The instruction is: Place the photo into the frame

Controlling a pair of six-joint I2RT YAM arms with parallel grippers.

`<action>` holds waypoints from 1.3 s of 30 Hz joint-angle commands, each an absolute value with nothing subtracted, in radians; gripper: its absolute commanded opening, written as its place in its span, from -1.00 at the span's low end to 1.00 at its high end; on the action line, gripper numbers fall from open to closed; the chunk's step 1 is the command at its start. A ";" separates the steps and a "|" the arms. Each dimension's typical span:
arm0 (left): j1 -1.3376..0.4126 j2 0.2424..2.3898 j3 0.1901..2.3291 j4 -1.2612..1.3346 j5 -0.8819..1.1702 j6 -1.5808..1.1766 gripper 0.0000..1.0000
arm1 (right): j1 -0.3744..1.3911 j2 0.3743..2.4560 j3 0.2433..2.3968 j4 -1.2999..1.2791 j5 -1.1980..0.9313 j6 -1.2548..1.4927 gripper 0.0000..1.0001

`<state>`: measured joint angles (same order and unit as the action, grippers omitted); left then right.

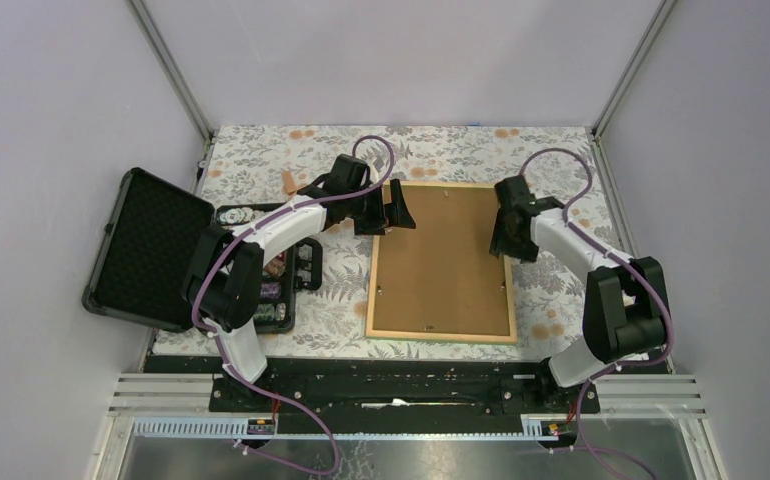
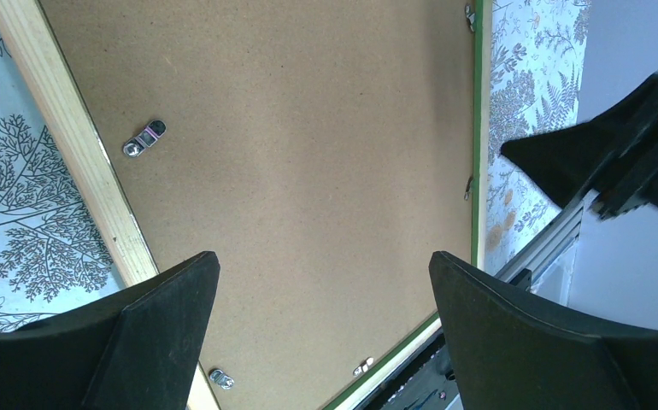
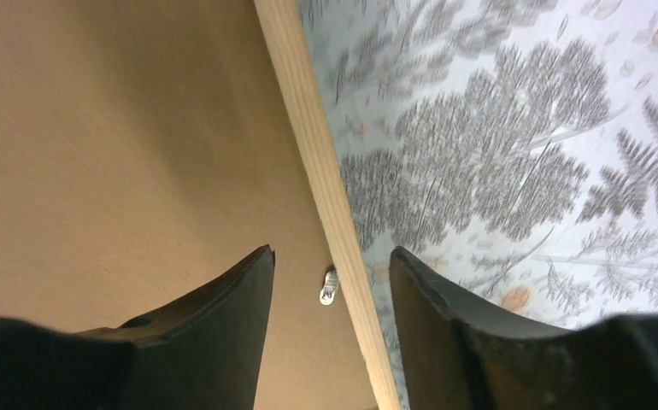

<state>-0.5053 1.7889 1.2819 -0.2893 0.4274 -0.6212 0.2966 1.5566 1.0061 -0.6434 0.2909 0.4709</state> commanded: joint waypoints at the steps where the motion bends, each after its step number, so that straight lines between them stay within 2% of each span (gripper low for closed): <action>1: -0.502 1.745 1.269 -0.246 0.446 -0.617 0.97 | 0.188 1.546 1.091 -0.585 0.171 0.390 0.28; 13: -0.501 1.751 1.270 -0.243 0.455 -0.619 0.97 | 0.152 1.835 1.343 -0.547 0.135 0.326 0.24; 21: -0.500 1.757 1.272 -0.243 0.460 -0.620 0.97 | 0.129 1.885 1.351 -0.527 0.146 0.316 -0.19; 23: -0.500 1.757 1.272 -0.243 0.463 -0.622 0.97 | 0.122 1.895 1.346 -0.520 0.131 0.315 -0.25; 39: -0.500 1.756 1.271 -0.238 0.471 -0.625 0.97 | 0.114 1.960 1.402 -0.520 0.115 0.303 -0.11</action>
